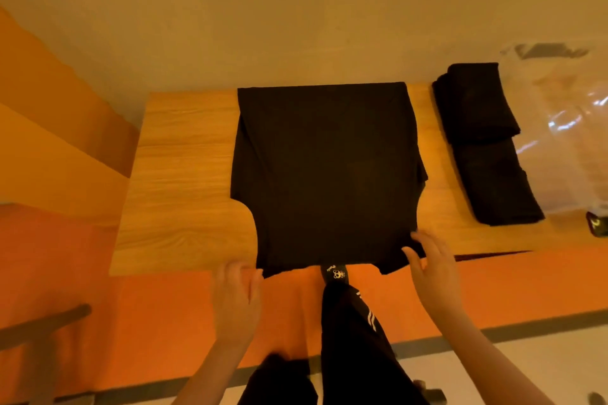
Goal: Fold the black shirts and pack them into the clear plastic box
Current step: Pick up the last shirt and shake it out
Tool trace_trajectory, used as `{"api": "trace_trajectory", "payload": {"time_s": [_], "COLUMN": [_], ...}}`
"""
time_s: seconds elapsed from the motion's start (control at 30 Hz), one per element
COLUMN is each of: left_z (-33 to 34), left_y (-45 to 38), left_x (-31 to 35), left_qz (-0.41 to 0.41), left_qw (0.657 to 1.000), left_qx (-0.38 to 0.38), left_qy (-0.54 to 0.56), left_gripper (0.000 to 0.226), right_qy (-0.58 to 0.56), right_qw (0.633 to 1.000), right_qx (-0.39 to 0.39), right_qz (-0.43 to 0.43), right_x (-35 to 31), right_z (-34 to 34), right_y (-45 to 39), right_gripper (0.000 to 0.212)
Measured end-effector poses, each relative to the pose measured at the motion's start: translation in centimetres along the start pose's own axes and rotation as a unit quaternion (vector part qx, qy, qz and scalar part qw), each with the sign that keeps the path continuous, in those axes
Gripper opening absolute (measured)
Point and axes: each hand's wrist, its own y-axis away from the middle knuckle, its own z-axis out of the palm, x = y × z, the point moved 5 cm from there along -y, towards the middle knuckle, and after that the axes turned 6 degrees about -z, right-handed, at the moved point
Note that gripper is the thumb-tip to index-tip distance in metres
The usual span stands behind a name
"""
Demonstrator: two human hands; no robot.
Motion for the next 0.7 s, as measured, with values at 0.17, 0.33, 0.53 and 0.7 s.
{"api": "trace_trajectory", "payload": {"time_s": [0.17, 0.33, 0.53, 0.7], "left_z": [1.9, 4.1, 2.9, 0.7], "left_y": [2.7, 1.2, 1.0, 1.5], "left_x": [-2.8, -0.9, -0.4, 0.3], "left_qz": [-0.292, -0.272, -0.216, -0.153], "left_qw": [0.937, 0.902, 0.934, 0.956], "left_qx": [-0.051, -0.203, -0.163, -0.133], "left_qy": [0.187, 0.268, 0.233, 0.212], "left_gripper": [0.044, 0.048, 0.014, 0.024], "right_qy": [-0.191, -0.332, -0.387, -0.414], "right_qw": [0.955, 0.893, 0.866, 0.864], "right_qx": [0.028, -0.031, -0.01, 0.021], "right_qz": [0.225, 0.302, 0.316, 0.286], "right_x": [2.0, 2.7, 2.8, 2.8], "right_z": [0.8, 3.5, 3.5, 2.4], "right_y": [3.4, 2.5, 2.5, 3.0], "right_gripper": [0.017, 0.046, 0.036, 0.012]}}
